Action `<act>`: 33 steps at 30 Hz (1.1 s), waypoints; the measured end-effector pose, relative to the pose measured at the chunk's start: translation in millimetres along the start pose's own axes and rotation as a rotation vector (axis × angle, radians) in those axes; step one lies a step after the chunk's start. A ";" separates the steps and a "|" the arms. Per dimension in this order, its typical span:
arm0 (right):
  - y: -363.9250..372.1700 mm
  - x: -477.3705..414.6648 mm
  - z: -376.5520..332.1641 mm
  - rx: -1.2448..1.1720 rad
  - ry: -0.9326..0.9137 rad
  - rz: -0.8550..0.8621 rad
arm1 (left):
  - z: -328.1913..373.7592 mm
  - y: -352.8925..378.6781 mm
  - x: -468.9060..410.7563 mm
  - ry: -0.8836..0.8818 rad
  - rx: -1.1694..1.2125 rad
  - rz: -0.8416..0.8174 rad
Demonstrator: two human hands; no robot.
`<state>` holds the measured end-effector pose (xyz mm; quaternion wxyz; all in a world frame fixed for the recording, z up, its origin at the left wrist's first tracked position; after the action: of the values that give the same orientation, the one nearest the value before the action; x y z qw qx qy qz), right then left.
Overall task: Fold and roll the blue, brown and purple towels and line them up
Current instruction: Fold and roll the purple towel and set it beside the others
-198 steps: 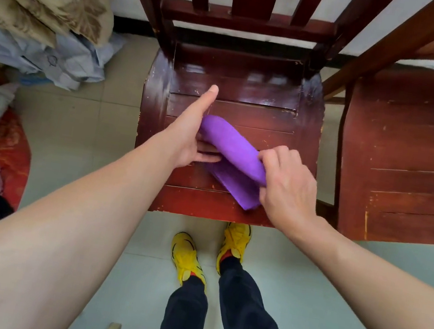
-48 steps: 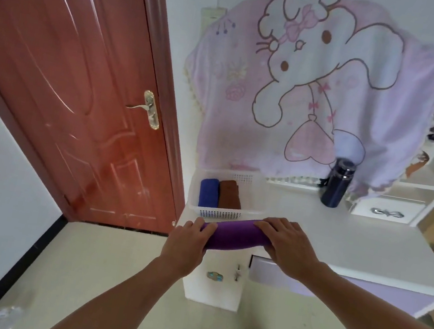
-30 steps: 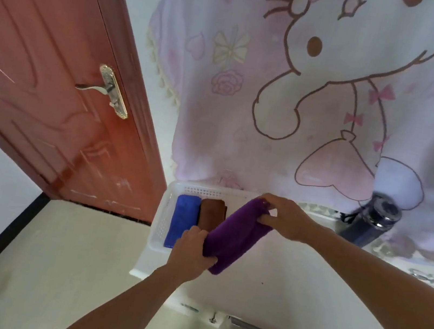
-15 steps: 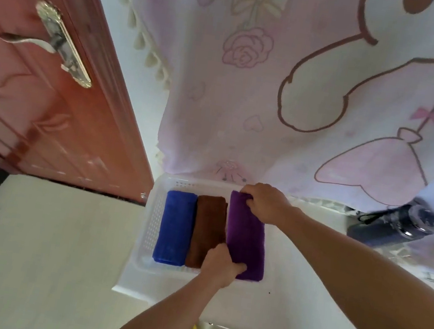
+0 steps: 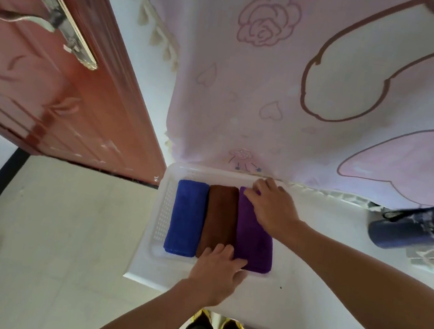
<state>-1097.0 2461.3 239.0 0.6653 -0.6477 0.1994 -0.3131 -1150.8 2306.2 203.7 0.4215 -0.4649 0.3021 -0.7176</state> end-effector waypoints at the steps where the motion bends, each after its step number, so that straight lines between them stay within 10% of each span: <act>1: 8.5 6.5 -4.6 -0.042 -0.039 -0.052 | 0.0 2.1 0.6 0.000 -0.023 -0.040; 5: 46.9 19.1 -10.1 -0.202 0.017 -0.315 | 1.2 8.4 1.5 -0.019 -0.092 -0.103; 14: 28.9 20.8 1.5 -0.368 -0.010 -0.283 | -1.8 7.4 8.4 -0.044 -0.084 -0.172; 17: 7.5 44.3 16.5 -0.191 -0.018 0.043 | -10.8 -20.0 21.3 -0.056 -0.086 0.081; 21: 28.7 92.0 19.8 -0.190 0.152 -0.021 | -67.9 -65.2 48.2 -0.216 -0.264 0.510; 25: 42.7 120.8 5.5 -0.249 0.302 -0.050 | -138.7 -50.7 62.3 -0.448 -0.326 0.264; 33: 42.3 144.5 -18.3 -0.241 0.446 -0.082 | -155.5 -36.3 58.5 -0.307 -0.220 0.257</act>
<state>-997.9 2348.8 216.0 0.5097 -0.6449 0.3504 -0.4490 -1318.3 2277.6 197.9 0.4973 -0.5693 0.3677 -0.5416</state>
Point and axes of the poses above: each hand's wrist, its own x-axis away from the middle knuckle, its own y-axis out of the palm, z = x × y, the point moved 6 cm from there along -x, towards the middle knuckle, and after that the axes turned 1 degree about z, right-handed, at the moved point
